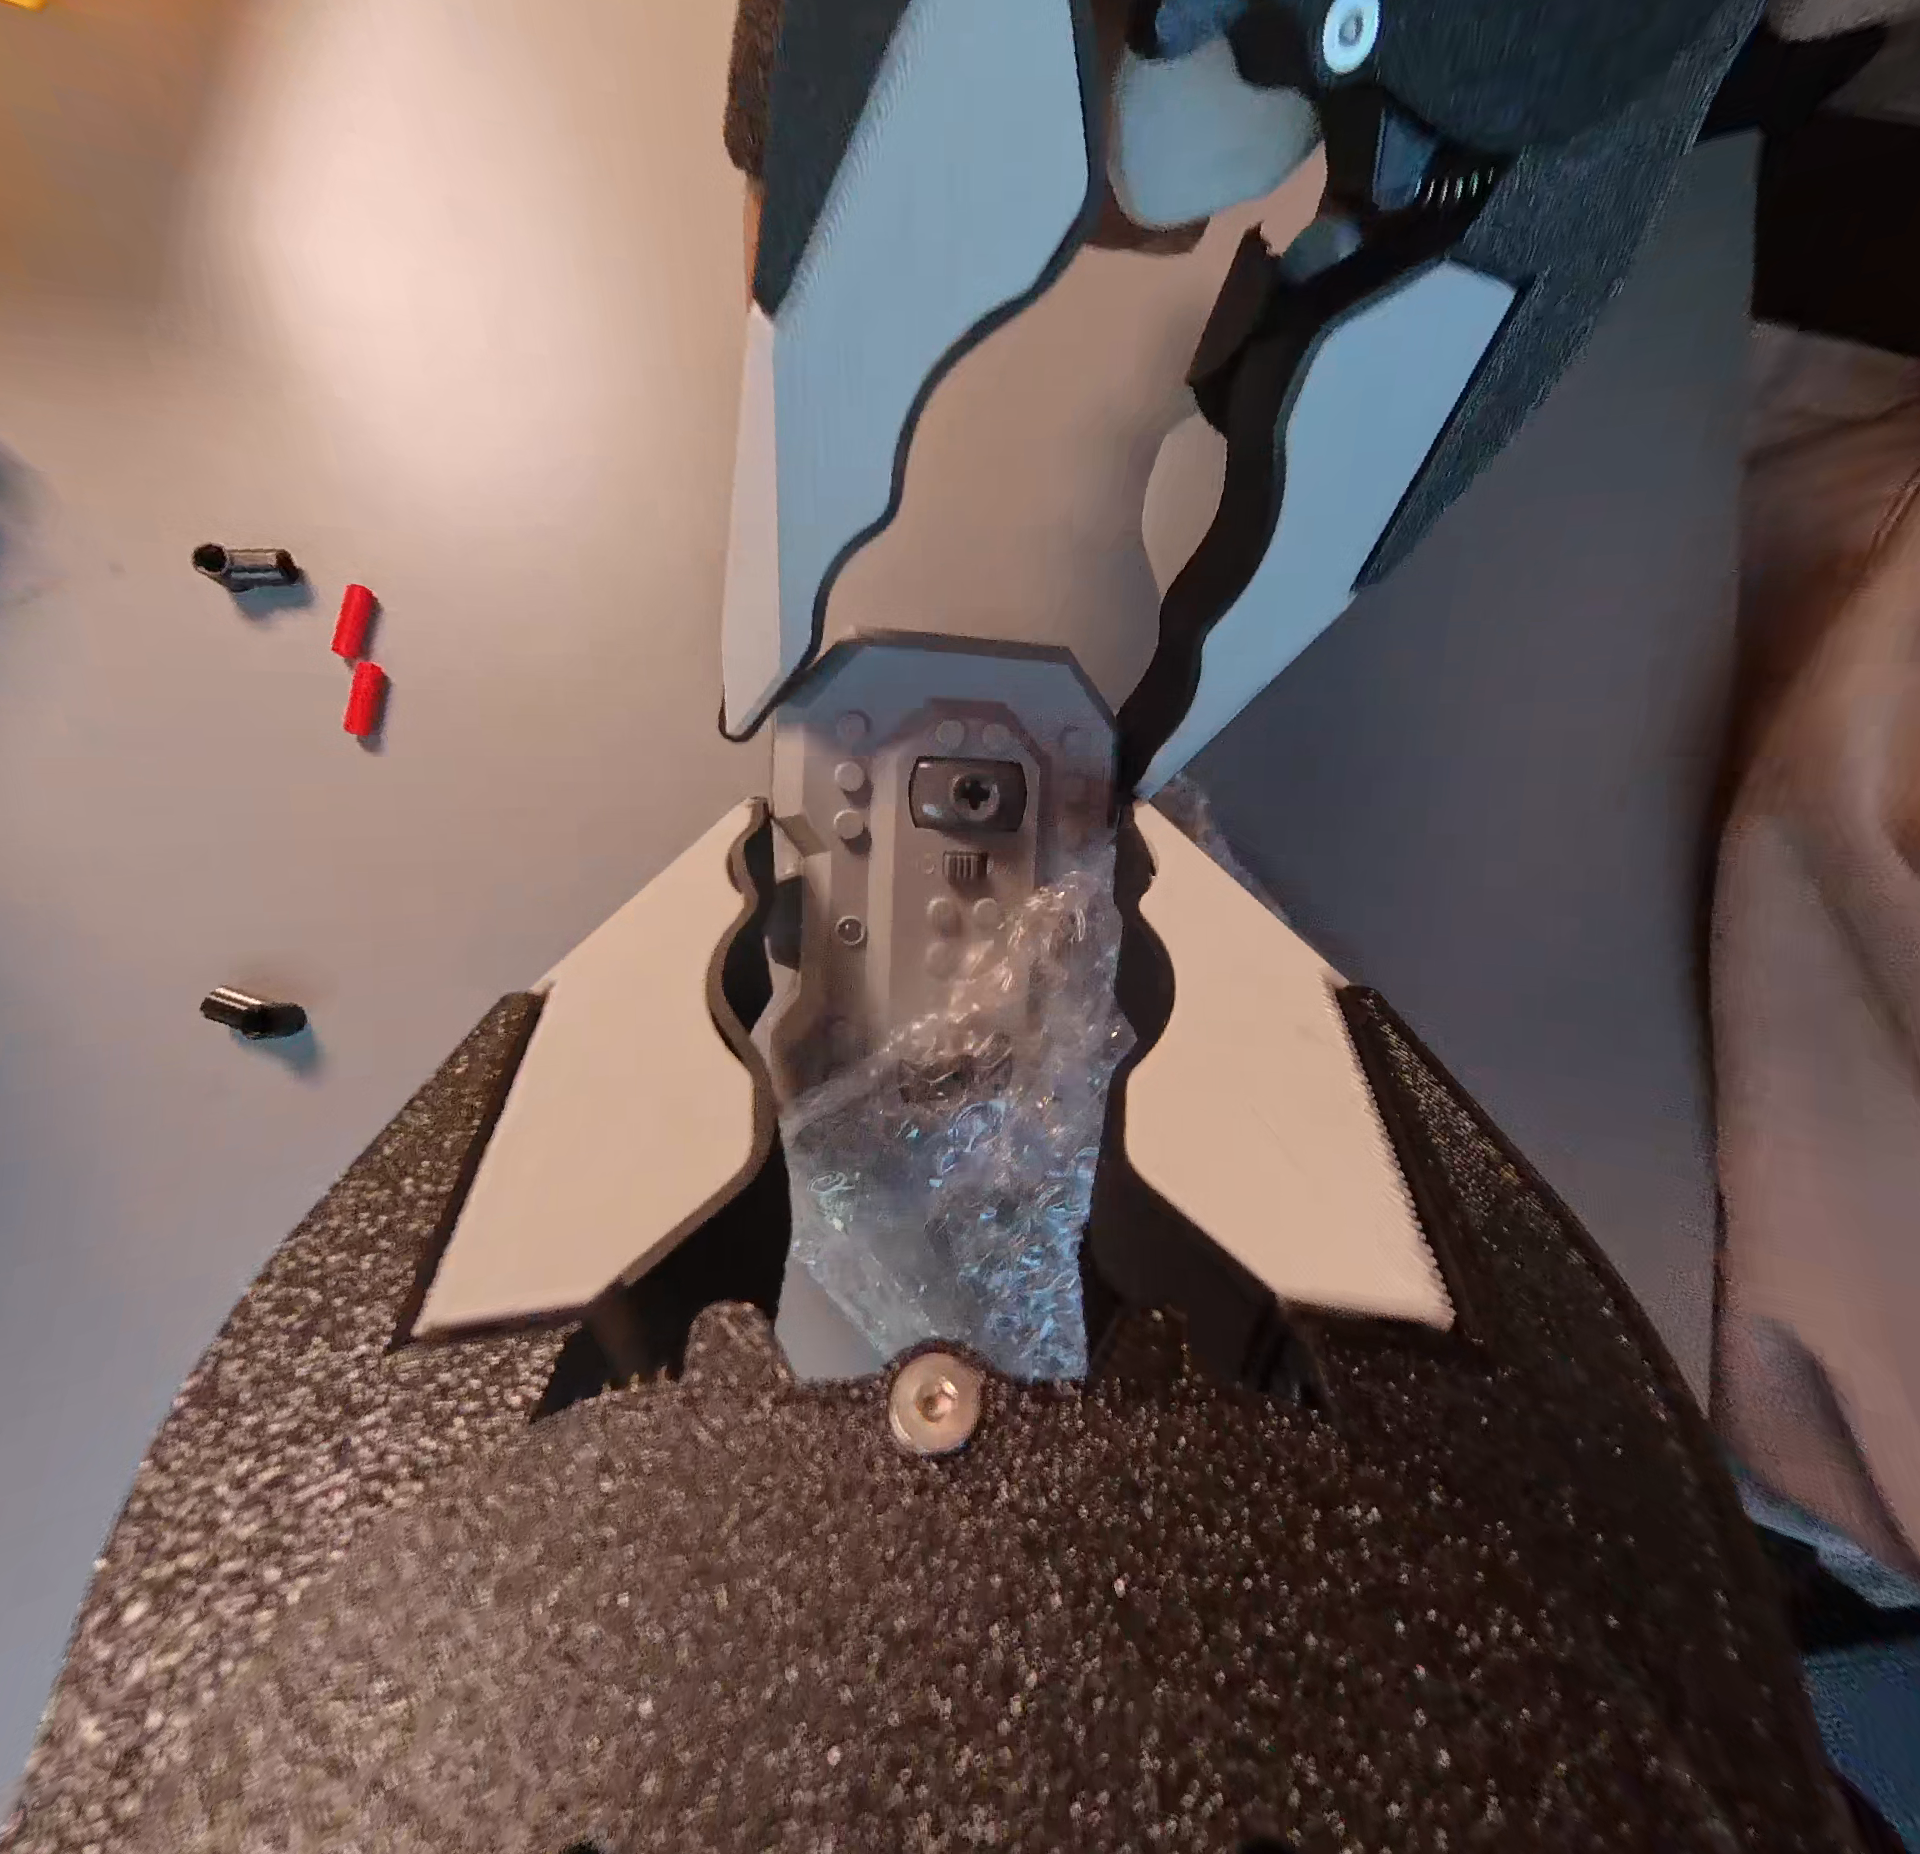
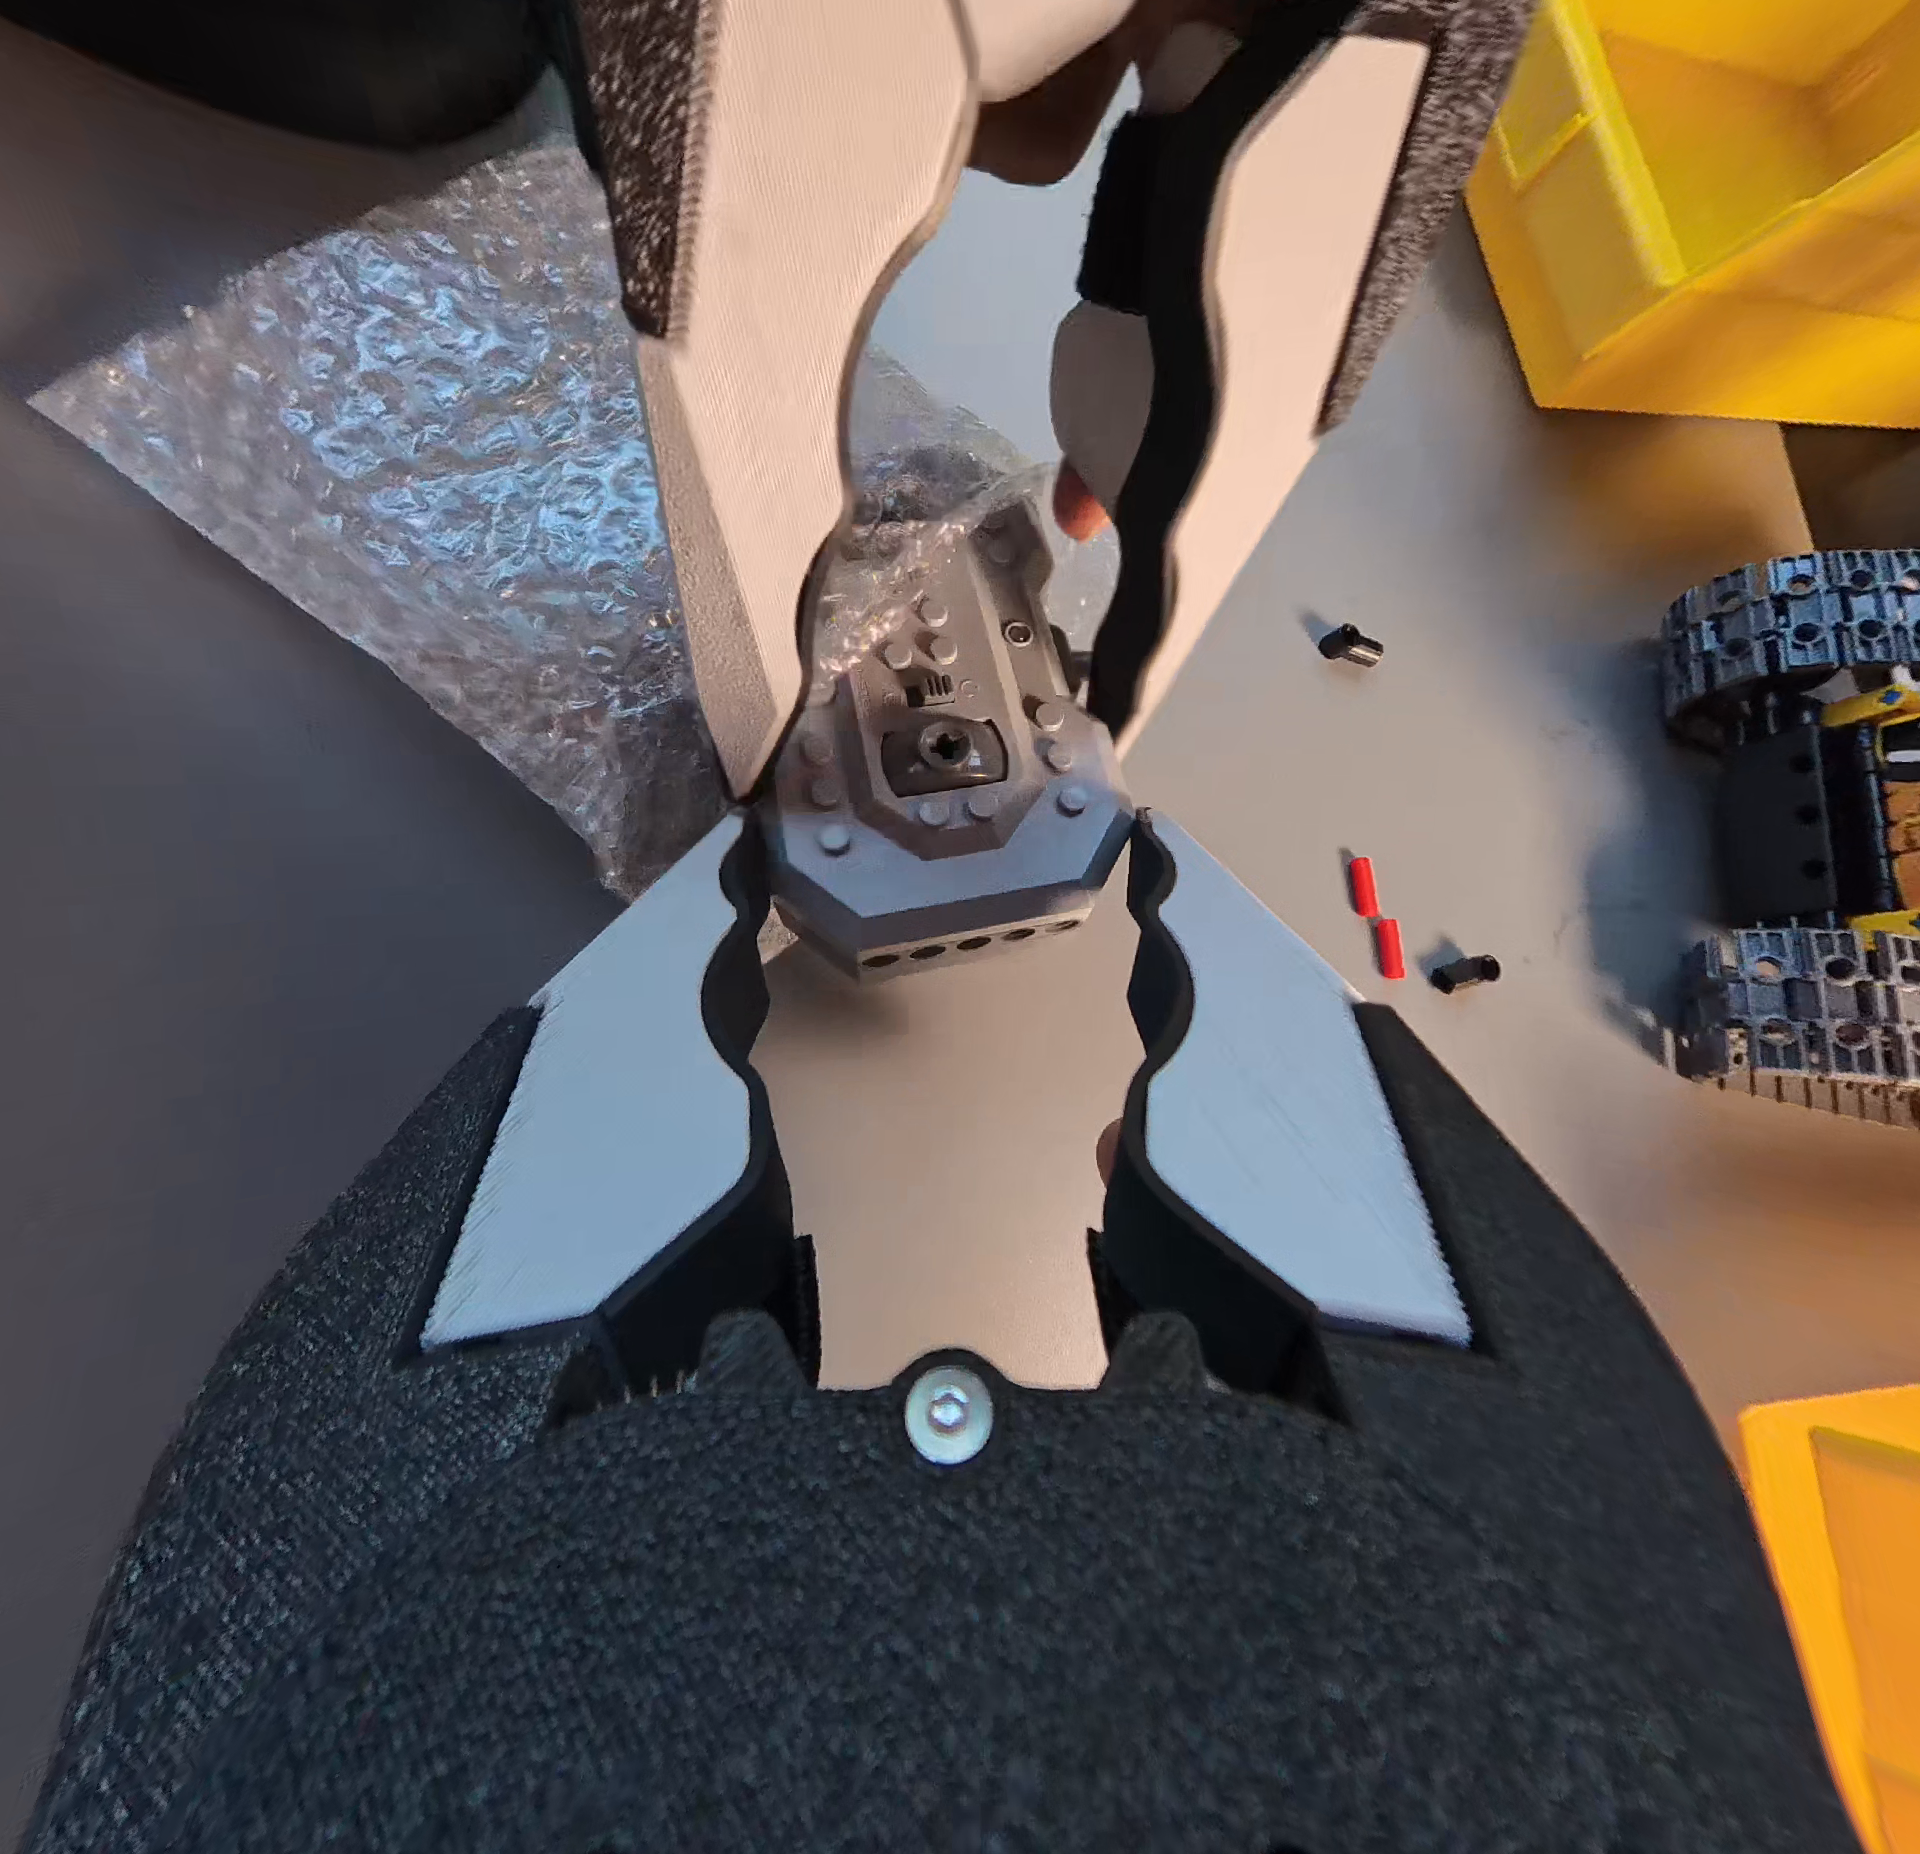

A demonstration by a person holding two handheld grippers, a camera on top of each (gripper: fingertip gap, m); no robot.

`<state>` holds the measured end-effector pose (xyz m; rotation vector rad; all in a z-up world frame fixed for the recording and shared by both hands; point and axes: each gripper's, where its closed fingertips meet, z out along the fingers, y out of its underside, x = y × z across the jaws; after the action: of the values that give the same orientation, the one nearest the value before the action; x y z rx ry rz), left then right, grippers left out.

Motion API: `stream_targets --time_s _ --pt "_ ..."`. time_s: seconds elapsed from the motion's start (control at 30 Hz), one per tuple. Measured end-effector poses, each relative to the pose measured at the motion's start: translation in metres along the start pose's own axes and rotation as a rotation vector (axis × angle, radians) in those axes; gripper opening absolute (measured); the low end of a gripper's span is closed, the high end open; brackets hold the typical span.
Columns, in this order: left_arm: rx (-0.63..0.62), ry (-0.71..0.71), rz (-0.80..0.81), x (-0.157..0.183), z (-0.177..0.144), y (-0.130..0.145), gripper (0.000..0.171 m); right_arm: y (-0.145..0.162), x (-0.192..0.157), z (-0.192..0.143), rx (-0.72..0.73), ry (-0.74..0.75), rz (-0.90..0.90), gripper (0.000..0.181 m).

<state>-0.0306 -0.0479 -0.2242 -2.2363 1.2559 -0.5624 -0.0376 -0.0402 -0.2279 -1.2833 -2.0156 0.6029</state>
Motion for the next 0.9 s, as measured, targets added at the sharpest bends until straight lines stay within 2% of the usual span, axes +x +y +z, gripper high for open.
stream_targets --time_s 0.13,0.2,0.33,0.43,0.53,0.57,0.7,0.9 --pt "-0.02 -0.041 -0.021 -0.01 0.002 0.014 0.066 0.015 0.01 -0.005 0.003 0.034 0.101 0.068" --pt "0.012 -0.048 -0.042 -0.012 -0.001 0.014 0.064 0.022 0.007 -0.012 -0.002 -0.016 0.186 0.071" --pt "0.059 -0.103 -0.065 -0.022 -0.008 0.016 0.062 0.013 -0.016 -0.012 0.034 -0.12 0.336 0.068" --pt "0.11 -0.112 -0.094 -0.026 -0.012 0.012 0.062 0.012 -0.014 0.006 0.015 -0.051 0.394 0.049" --pt "0.15 -0.136 -0.109 -0.031 -0.021 0.01 0.061 0.01 -0.008 0.005 0.043 -0.073 0.452 0.01" --pt "0.163 -0.125 -0.11 -0.03 -0.025 0.01 0.061 0.009 -0.004 0.003 0.061 -0.078 0.466 0.004" --pt "0.178 -0.073 -0.058 -0.019 -0.035 0.014 0.06 0.006 0.006 -0.009 0.132 -0.162 0.567 0.002" --pt "0.071 -0.02 -0.011 -0.006 -0.041 0.019 0.06 -0.006 0.012 -0.02 0.169 -0.178 0.468 0.002"
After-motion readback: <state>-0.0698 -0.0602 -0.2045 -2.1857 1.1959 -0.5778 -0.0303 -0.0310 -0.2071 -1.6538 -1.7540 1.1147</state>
